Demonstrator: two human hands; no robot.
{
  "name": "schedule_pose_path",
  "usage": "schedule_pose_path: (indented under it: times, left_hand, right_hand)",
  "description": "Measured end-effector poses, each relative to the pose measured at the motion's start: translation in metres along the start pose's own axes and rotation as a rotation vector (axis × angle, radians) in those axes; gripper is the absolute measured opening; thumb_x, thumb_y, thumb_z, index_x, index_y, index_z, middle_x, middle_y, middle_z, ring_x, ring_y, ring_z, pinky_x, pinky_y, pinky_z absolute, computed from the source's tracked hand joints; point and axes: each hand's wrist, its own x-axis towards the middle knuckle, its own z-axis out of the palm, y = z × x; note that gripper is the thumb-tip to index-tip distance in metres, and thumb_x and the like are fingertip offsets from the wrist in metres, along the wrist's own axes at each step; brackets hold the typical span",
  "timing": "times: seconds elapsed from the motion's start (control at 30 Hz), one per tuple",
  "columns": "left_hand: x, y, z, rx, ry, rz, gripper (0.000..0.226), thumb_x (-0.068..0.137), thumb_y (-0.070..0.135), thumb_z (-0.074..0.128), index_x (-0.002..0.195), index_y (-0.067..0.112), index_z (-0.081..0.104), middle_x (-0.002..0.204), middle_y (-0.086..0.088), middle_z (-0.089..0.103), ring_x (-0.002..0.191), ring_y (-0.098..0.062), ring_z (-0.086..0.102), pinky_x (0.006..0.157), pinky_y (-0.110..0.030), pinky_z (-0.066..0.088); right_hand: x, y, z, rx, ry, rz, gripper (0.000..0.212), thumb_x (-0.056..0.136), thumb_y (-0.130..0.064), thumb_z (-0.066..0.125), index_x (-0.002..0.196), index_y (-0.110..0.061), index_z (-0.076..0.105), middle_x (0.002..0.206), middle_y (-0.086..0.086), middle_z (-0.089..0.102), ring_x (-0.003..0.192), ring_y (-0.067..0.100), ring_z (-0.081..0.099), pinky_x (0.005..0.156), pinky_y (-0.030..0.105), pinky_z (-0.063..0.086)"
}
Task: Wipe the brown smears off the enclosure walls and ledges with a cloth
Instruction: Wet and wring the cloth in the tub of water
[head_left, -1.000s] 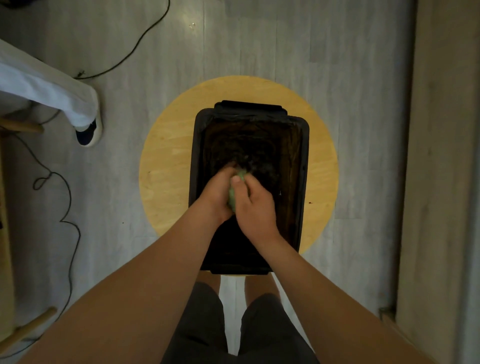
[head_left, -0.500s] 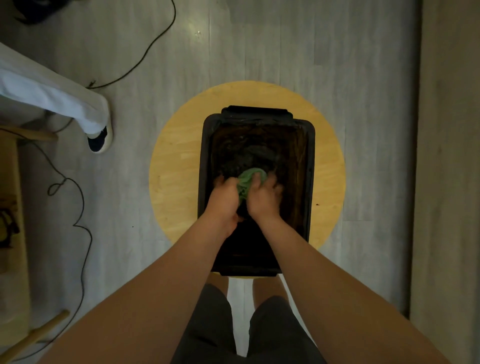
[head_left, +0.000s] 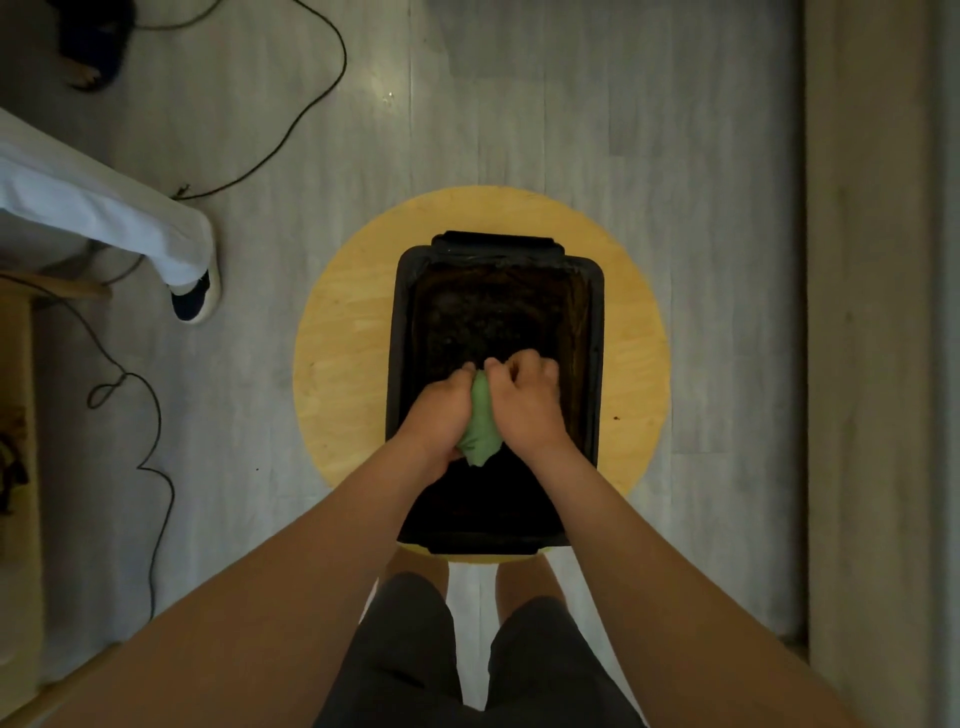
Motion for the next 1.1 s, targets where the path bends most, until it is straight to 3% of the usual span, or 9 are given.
schedule_pose_path:
  times: [0.1,0.27,0.43,0.6,0.77,0.87,0.93,1.03,1.1]
  left_hand:
    - [-0.002,0.001,-0.002,-0.095,-0.029,-0.005,0.042,0.106,0.05,0.047,0.122,0.018,0.068,0.111,-0.011,0.076,0.105,-0.027,0.072,0.091,-0.04,0.059]
    - [-0.004,0.001,-0.002,-0.222,-0.031,-0.033,0.048,0.105,0.052,0.046,0.131,0.015,0.065,0.116,-0.013,0.076,0.106,-0.03,0.073,0.094,-0.047,0.059]
    - [-0.007,0.002,-0.007,0.003,0.055,0.09,0.045,0.099,0.052,0.052,0.132,0.021,0.054,0.124,-0.006,0.067,0.11,-0.024,0.067,0.1,-0.048,0.055]
    - [-0.017,0.011,-0.012,0.14,0.004,0.164,0.036,0.097,0.054,0.053,0.116,0.028,0.067,0.117,0.007,0.069,0.112,-0.015,0.064,0.107,-0.041,0.049]
    - [-0.02,0.017,-0.01,0.018,-0.141,0.204,0.035,0.098,0.03,0.069,0.126,0.009,0.065,0.115,-0.01,0.076,0.106,-0.026,0.074,0.099,-0.048,0.058]
    - [-0.019,0.018,-0.009,0.062,-0.067,0.207,0.034,0.093,0.019,0.074,0.123,0.008,0.062,0.116,-0.014,0.073,0.103,-0.028,0.074,0.094,-0.052,0.06]
    - [-0.019,0.018,-0.007,-0.012,-0.043,0.18,0.031,0.093,0.014,0.074,0.119,0.004,0.061,0.117,-0.017,0.072,0.103,-0.028,0.073,0.091,-0.049,0.061]
    - [-0.021,0.02,-0.005,-0.12,-0.009,0.154,0.021,0.097,0.013,0.07,0.112,0.002,0.061,0.115,-0.017,0.07,0.102,-0.027,0.072,0.077,-0.039,0.064]
    - [-0.022,0.023,-0.008,-0.146,-0.032,0.127,0.017,0.098,0.014,0.067,0.111,0.003,0.062,0.116,-0.016,0.07,0.103,-0.027,0.071,0.073,-0.036,0.062]
  right_hand:
    - [-0.009,-0.007,-0.009,0.116,-0.167,0.077,0.038,0.104,-0.052,0.043,0.117,-0.021,0.059,0.117,0.004,0.062,0.103,0.016,0.061,0.093,0.037,0.051]
    - [-0.02,-0.01,-0.011,0.047,-0.047,-0.054,0.052,0.107,-0.051,0.044,0.076,-0.013,0.061,0.075,0.003,0.065,0.068,0.015,0.062,0.061,0.03,0.044]
    - [-0.015,-0.008,-0.024,0.048,-0.004,-0.041,0.058,0.107,-0.053,0.042,0.093,-0.001,0.064,0.089,0.017,0.067,0.08,0.031,0.065,0.066,0.035,0.047]
    - [-0.014,-0.007,-0.03,0.06,-0.065,-0.061,0.05,0.11,-0.049,0.037,0.106,-0.008,0.065,0.1,0.008,0.068,0.091,0.021,0.066,0.077,0.036,0.051]
    - [-0.016,-0.01,-0.034,0.332,-0.205,0.071,0.037,0.107,-0.05,0.046,0.126,-0.02,0.056,0.12,0.007,0.066,0.106,0.022,0.068,0.089,0.045,0.062]
    - [-0.016,-0.014,-0.036,0.321,-0.161,0.14,0.051,0.104,-0.047,0.056,0.144,-0.021,0.037,0.124,0.004,0.057,0.104,0.02,0.067,0.079,0.042,0.065]
    - [-0.015,-0.014,-0.038,0.199,-0.186,0.1,0.057,0.104,-0.049,0.054,0.15,-0.024,0.033,0.128,0.003,0.058,0.107,0.019,0.066,0.088,0.043,0.063]
    - [-0.02,-0.016,-0.045,0.207,-0.392,0.095,0.076,0.094,-0.043,0.06,0.16,-0.036,0.023,0.136,-0.004,0.054,0.118,0.016,0.06,0.106,0.045,0.053]
    - [-0.024,-0.016,-0.05,0.107,-0.526,0.029,0.097,0.088,-0.035,0.067,0.163,-0.04,0.006,0.131,-0.009,0.052,0.117,0.014,0.059,0.102,0.036,0.055]
